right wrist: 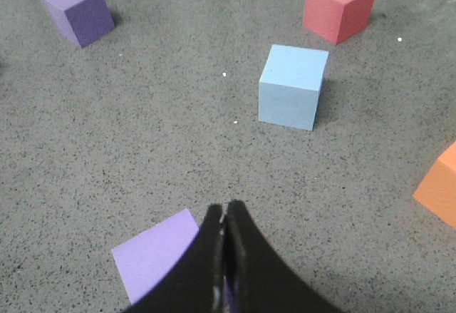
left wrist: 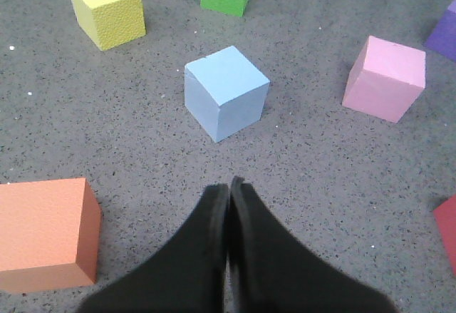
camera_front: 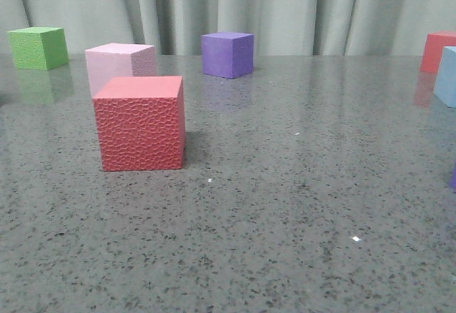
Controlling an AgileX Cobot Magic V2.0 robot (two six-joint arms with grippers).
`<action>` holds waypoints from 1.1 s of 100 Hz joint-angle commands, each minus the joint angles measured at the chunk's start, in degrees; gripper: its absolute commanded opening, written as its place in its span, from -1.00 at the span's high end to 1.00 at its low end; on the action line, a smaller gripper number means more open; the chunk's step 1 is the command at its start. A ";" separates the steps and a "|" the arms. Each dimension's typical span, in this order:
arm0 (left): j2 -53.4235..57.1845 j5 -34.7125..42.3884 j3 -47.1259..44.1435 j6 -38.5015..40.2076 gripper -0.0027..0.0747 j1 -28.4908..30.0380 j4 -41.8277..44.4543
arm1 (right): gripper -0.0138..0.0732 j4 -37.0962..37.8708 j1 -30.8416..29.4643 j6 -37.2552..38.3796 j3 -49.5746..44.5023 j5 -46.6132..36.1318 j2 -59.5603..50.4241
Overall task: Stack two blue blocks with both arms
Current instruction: 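Move the right gripper above the light blue cube nearest it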
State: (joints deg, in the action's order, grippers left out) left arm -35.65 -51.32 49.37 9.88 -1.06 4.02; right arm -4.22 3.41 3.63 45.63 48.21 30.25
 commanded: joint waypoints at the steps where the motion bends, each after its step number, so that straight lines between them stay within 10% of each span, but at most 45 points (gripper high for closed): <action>1: -2.34 1.79 2.98 0.12 0.98 0.09 -0.52 | 0.96 -0.35 -0.43 -0.33 2.58 -2.98 2.01; 50: -3.76 1.89 3.08 0.12 0.88 0.09 0.77 | 0.92 -0.35 -0.43 -0.33 2.58 -3.24 2.38; 64: -3.76 1.89 3.08 -2.58 0.14 0.09 0.37 | 0.46 -0.35 -0.43 -0.33 2.58 -2.67 2.38; 78: -3.76 1.78 3.08 -2.92 -0.95 0.09 0.37 | -0.47 -0.35 -0.43 -0.33 2.58 -2.29 2.38; 82: -3.76 1.78 3.08 -2.92 -0.86 0.09 0.37 | -0.74 -0.35 -0.43 -0.33 2.58 -2.43 2.38; 110: -3.76 1.36 3.08 -2.92 -0.72 0.09 0.72 | -0.65 -0.36 -0.43 -0.38 2.58 -3.36 2.38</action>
State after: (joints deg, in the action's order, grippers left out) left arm -39.00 -53.24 50.59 7.08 -1.06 4.56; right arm -4.26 3.41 3.63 46.36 49.20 32.01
